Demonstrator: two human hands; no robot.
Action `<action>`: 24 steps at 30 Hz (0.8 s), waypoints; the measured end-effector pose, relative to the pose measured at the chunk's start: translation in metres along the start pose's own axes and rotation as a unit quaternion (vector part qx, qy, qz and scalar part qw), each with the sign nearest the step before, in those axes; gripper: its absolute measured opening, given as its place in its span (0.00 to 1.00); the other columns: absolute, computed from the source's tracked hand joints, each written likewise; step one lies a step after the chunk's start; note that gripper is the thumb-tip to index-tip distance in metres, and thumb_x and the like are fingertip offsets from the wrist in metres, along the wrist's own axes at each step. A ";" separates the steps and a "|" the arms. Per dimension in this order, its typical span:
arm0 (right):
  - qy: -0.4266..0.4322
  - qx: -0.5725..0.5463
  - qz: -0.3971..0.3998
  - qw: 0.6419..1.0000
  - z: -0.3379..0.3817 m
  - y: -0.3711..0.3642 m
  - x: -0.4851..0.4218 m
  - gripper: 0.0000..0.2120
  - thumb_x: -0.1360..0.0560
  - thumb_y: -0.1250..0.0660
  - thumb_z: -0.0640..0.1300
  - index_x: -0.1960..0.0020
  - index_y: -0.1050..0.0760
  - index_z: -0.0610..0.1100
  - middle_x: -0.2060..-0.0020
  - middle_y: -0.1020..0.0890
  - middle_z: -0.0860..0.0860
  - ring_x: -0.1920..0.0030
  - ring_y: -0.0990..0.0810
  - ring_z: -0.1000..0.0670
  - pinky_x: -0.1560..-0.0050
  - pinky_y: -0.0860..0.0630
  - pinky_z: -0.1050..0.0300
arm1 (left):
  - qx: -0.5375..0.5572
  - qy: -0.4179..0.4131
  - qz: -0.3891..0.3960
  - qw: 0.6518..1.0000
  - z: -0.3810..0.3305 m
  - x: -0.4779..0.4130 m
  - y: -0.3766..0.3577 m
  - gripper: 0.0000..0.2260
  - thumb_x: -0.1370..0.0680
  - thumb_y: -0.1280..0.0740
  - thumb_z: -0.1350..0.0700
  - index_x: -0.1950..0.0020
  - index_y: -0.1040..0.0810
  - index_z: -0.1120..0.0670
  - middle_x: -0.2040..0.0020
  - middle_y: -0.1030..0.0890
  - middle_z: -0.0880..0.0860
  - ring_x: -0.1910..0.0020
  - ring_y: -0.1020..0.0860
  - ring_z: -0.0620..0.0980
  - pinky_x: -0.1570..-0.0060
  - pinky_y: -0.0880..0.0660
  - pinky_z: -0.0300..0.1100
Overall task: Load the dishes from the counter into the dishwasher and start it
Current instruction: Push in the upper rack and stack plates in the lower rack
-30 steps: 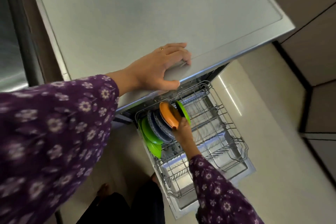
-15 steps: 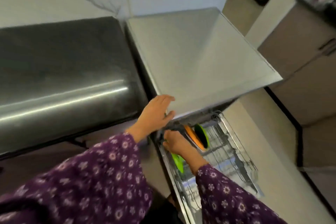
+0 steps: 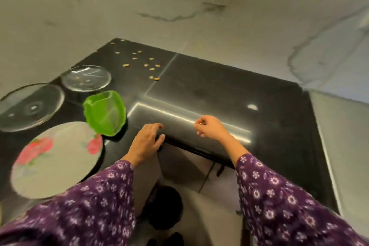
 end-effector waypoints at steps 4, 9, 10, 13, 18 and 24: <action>-0.004 -0.036 0.036 0.999 0.066 -0.060 -0.054 0.06 0.26 0.35 0.42 0.56 0.24 0.39 0.61 0.19 0.43 0.60 0.19 0.49 0.57 0.20 0.56 | 0.000 0.033 -0.007 0.999 0.059 0.014 0.018 0.19 0.24 0.41 0.46 0.45 0.25 0.59 0.50 0.21 0.55 0.48 0.24 0.55 0.47 0.33 0.40; 0.019 0.016 0.071 0.997 0.120 -0.136 -0.108 0.15 0.26 0.35 0.48 0.69 0.29 0.44 0.67 0.19 0.42 0.65 0.19 0.46 0.56 0.21 0.50 | 0.031 -0.006 0.039 0.999 0.090 0.018 0.011 0.20 0.24 0.37 0.44 0.39 0.28 0.57 0.41 0.26 0.55 0.40 0.28 0.52 0.38 0.34 0.41; 0.027 0.042 0.074 0.996 0.128 -0.148 -0.116 0.17 0.26 0.35 0.49 0.71 0.30 0.44 0.68 0.20 0.43 0.68 0.22 0.48 0.62 0.24 0.53 | 0.029 -0.013 0.039 0.999 0.092 0.017 0.008 0.21 0.25 0.36 0.44 0.38 0.29 0.56 0.40 0.27 0.55 0.38 0.30 0.51 0.36 0.35 0.42; 0.054 0.104 0.088 0.989 0.145 -0.179 -0.137 0.21 0.25 0.36 0.51 0.72 0.36 0.43 0.75 0.28 0.46 0.73 0.32 0.50 0.69 0.37 0.55 | 0.009 -0.022 0.037 0.999 0.096 0.015 0.003 0.25 0.26 0.33 0.41 0.36 0.29 0.55 0.38 0.27 0.55 0.35 0.32 0.51 0.34 0.38 0.42; 0.065 0.105 0.080 0.989 0.156 -0.212 -0.158 0.16 0.28 0.32 0.53 0.65 0.32 0.44 0.67 0.27 0.48 0.63 0.27 0.48 0.68 0.36 0.58 | 0.003 -0.025 0.024 0.999 0.096 0.015 0.004 0.26 0.26 0.32 0.44 0.33 0.29 0.57 0.36 0.28 0.56 0.36 0.35 0.49 0.35 0.44 0.36; 0.025 -0.004 0.004 1.000 0.150 -0.206 -0.167 0.19 0.30 0.36 0.36 0.75 0.39 0.45 0.77 0.34 0.49 0.74 0.37 0.51 0.73 0.41 0.57 | 0.003 -0.015 0.039 0.999 0.098 0.016 0.001 0.25 0.24 0.36 0.42 0.32 0.32 0.54 0.33 0.31 0.53 0.33 0.34 0.49 0.35 0.35 0.44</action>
Point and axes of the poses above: each hand's wrist, its own x-axis away from the middle knuckle, its own y-axis out of the back of the hand, z = x × y, the point moved 4 cm from there along -x, towards the middle knuckle
